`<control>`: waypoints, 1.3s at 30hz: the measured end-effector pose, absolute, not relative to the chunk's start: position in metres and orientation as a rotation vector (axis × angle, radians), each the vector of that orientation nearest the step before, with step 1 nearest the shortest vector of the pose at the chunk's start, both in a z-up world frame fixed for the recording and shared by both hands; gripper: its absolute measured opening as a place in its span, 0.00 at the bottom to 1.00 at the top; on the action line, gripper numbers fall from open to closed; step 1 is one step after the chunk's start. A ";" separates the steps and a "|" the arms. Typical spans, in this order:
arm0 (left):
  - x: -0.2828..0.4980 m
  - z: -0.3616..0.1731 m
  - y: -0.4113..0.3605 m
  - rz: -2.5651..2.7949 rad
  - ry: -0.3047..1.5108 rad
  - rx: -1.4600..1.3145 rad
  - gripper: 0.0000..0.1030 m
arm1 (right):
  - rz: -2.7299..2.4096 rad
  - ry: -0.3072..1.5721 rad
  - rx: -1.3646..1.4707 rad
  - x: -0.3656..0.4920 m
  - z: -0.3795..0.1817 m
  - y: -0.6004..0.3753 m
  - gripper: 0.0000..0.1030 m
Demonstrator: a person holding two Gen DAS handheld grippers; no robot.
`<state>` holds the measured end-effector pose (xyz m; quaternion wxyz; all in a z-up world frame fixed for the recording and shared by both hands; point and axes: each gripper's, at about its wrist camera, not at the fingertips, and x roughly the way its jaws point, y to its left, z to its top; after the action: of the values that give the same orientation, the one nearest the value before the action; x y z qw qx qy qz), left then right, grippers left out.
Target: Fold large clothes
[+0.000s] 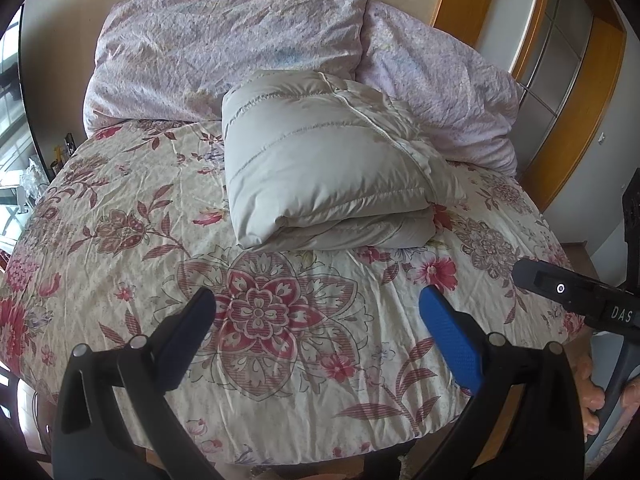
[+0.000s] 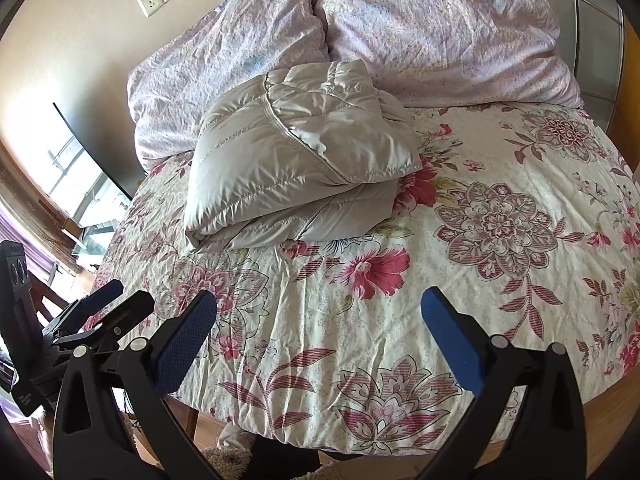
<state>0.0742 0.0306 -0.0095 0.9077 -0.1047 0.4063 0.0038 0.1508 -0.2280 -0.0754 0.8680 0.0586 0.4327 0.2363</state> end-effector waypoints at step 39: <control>0.083 -0.023 0.038 0.008 0.856 -0.221 0.98 | 0.493 0.910 0.126 0.157 -0.080 -0.226 0.99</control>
<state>0.0832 0.0378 -0.0229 0.9038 -0.1069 0.4143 0.0037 0.1569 -0.2256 -0.0797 0.8670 0.0601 0.4349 0.2356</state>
